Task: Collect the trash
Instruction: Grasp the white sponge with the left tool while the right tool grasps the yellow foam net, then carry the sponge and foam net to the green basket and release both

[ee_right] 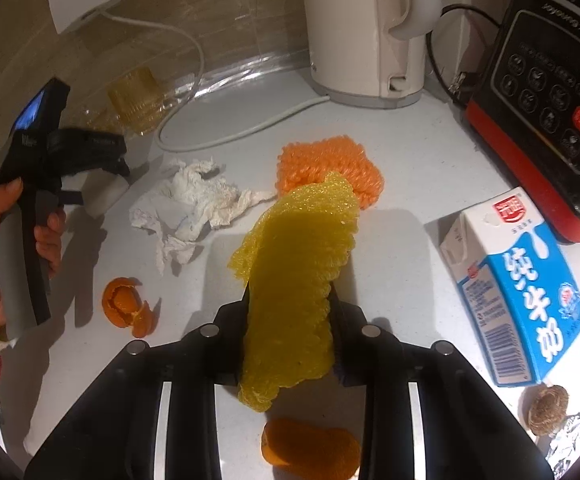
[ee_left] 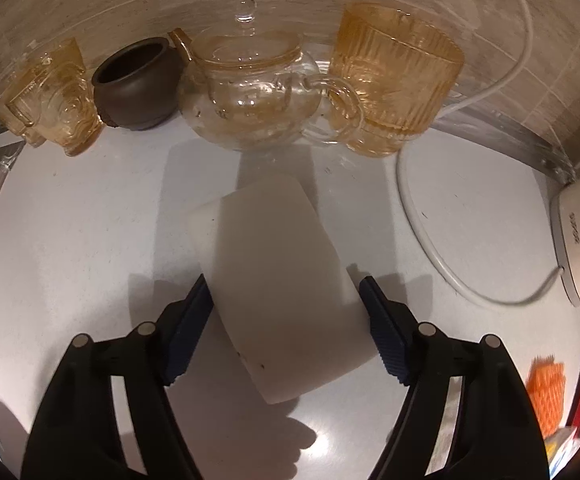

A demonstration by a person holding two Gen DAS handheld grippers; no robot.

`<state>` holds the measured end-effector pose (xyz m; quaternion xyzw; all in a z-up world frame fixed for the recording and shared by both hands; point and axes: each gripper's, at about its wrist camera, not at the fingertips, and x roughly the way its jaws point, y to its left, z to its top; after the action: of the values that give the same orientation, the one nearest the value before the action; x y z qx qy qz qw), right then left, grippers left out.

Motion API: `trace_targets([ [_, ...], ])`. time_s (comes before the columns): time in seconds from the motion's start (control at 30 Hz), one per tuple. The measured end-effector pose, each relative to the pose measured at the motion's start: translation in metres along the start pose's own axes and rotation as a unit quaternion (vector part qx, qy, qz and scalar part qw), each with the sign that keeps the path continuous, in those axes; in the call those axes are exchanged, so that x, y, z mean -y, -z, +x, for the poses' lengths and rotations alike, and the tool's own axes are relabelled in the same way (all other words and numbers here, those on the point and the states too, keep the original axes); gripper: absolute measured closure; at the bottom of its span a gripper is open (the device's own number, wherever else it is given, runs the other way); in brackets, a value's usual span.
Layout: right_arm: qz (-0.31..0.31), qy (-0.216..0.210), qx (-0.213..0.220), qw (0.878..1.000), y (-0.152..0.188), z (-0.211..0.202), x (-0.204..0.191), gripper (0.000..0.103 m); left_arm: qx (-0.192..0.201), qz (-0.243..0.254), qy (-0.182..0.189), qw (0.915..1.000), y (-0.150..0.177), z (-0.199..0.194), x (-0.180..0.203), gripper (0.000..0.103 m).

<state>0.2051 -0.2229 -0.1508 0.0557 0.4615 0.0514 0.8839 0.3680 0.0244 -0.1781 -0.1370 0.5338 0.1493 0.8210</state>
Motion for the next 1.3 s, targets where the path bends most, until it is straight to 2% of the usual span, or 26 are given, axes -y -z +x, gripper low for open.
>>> trace_targets([
  [0.23,0.013,0.001,0.040,0.999,0.002,-0.045,-0.003,0.072,0.048,0.062,0.030,0.9964,0.027,-0.050,-0.009,0.032],
  [0.43,0.002,-0.002,0.056,0.998,0.030,-0.094,-0.018,0.072,0.072,0.129,0.065,0.9868,0.078,-0.110,-0.029,0.032],
  [0.5,0.000,-0.004,0.056,0.998,0.044,-0.109,-0.022,0.072,0.078,0.149,0.082,0.9823,0.105,-0.133,-0.039,0.032],
  [0.77,-0.016,-0.026,0.039,0.999,0.129,-0.172,-0.043,0.070,0.102,0.226,0.098,0.9639,0.208,-0.197,-0.066,0.031],
  [1.0,-0.043,-0.059,0.007,0.997,0.210,-0.211,-0.064,0.070,0.086,0.267,0.104,0.9542,0.289,-0.225,-0.100,0.031],
  [1.13,-0.063,-0.077,-0.022,0.995,0.253,-0.217,-0.071,0.070,0.082,0.293,0.111,0.9460,0.333,-0.234,-0.120,0.031],
  [1.3,-0.088,-0.113,-0.068,0.987,0.306,-0.211,-0.082,0.070,0.067,0.301,0.109,0.9449,0.381,-0.234,-0.143,0.031],
])
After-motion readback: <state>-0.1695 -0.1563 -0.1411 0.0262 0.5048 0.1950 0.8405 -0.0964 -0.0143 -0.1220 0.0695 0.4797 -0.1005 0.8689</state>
